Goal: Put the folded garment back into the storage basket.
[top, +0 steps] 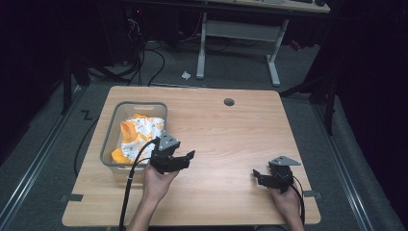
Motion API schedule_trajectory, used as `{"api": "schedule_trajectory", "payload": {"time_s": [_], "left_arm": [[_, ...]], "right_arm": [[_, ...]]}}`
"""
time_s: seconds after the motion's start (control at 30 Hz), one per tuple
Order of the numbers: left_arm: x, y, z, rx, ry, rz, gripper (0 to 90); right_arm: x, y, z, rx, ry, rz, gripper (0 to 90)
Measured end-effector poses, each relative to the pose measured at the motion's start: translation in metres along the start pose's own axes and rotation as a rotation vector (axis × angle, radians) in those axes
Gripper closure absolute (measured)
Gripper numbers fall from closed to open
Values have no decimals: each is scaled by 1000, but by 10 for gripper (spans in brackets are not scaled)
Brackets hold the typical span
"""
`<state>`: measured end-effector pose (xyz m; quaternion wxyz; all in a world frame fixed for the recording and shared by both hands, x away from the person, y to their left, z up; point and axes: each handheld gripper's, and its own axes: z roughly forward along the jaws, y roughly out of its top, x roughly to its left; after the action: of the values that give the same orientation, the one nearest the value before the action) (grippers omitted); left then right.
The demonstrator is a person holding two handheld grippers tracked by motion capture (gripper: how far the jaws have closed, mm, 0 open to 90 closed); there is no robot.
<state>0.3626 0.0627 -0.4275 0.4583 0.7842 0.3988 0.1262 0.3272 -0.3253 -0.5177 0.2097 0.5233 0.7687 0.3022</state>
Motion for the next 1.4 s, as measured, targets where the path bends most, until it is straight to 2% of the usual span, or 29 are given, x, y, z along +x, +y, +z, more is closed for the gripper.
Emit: {"api": "schedule_trajectory", "payload": {"time_s": [0.27, 0.53, 0.83, 1.07, 1.17, 1.4], "left_arm": [[-2, -4, 6, -3, -16, -14, 363], [-6, -8, 12, 1, -31, -8, 363], [-8, -14, 19, -4, -60, -31, 370], [-12, -19, 26, 9, -61, -30, 369], [-13, -22, 29, 18, -56, -13, 379], [-13, -29, 34, 28, -53, -22, 382]], "right_arm": [[0, 0, 0, 0, 0, 0, 241], [0, 0, 0, 0, 0, 0, 240], [0, 0, 0, 0, 0, 0, 241], [0, 0, 0, 0, 0, 0, 241], [0, 0, 0, 0, 0, -1, 241], [0, 0, 0, 0, -1, 1, 240]]}}
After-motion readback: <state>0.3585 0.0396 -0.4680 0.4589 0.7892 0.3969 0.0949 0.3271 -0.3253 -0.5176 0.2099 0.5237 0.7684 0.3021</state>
